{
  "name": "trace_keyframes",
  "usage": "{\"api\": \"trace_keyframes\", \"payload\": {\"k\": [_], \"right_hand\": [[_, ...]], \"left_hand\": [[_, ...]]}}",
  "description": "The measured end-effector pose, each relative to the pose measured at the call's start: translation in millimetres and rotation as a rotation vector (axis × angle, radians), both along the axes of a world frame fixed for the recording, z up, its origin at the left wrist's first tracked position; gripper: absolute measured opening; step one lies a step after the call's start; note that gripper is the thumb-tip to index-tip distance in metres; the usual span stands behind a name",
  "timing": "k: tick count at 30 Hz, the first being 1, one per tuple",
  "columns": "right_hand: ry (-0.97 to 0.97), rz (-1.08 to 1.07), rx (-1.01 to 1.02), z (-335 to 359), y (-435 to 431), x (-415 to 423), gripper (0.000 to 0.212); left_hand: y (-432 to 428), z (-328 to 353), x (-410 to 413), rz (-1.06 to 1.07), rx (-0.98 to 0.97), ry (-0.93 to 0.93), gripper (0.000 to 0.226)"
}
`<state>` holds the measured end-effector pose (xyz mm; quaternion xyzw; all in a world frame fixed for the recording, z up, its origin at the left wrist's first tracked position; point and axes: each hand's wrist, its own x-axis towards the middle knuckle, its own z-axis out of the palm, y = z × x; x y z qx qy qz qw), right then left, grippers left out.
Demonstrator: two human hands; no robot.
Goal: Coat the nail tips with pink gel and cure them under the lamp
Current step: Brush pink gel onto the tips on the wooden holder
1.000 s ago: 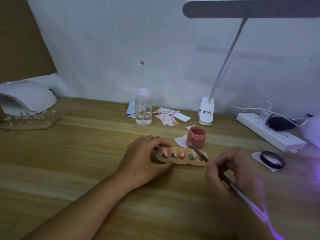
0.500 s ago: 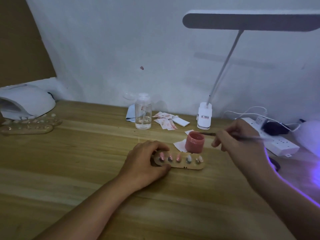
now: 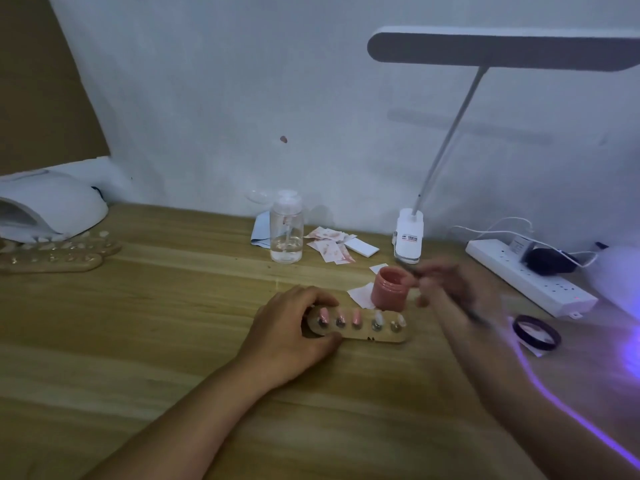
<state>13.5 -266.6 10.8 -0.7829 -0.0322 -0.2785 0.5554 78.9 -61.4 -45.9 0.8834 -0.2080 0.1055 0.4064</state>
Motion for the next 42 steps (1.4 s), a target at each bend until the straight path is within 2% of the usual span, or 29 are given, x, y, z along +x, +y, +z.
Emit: {"api": "trace_keyframes", "payload": {"k": [3, 7, 8, 11, 13, 15, 21, 29, 36, 42], "right_hand": [[-0.107, -0.050, -0.189, -25.2, 4.9, -24.1, 0.023], [-0.246, -0.165, -0.483, -26.8, 3.8, -28.5, 0.005], [-0.275, -0.182, -0.567, -26.5, 5.0, -27.4, 0.008], [-0.200, -0.221, -0.768, -29.1, 6.3, -21.5, 0.013], [-0.089, -0.221, -0.837, -31.9, 6.1, -18.2, 0.030], [-0.040, -0.206, -0.887, -34.3, 5.3, -17.3, 0.036], [-0.026, -0.180, -0.902, -36.4, 3.9, -17.4, 0.030], [-0.035, -0.107, -0.877, -40.0, 2.9, -15.0, 0.035], [-0.070, -0.207, -0.911, -41.2, 3.4, -16.2, 0.029], [-0.082, -0.160, -0.930, -41.9, 1.8, -14.4, 0.032]], "left_hand": [[-0.5, 1.1, 0.2, -0.004, -0.004, 0.006, 0.040], [-0.1, 1.5, -0.5, -0.004, 0.017, 0.001, 0.040], [0.4, 1.3, -1.2, -0.004, 0.019, -0.008, 0.040], [-0.6, 2.0, -3.8, -0.027, 0.051, -0.060, 0.041], [-1.3, 3.0, -6.2, -0.053, 0.080, -0.115, 0.041], [-2.7, 4.2, -8.3, -0.077, 0.107, -0.151, 0.041], [-3.9, 5.2, -10.5, -0.106, 0.138, -0.213, 0.041], [-3.8, 4.6, -9.2, -0.126, 0.132, -0.202, 0.040], [-4.2, 4.1, -8.4, -0.122, 0.133, -0.209, 0.041], [-3.7, 5.3, -8.8, -0.125, 0.133, -0.192, 0.040]]}}
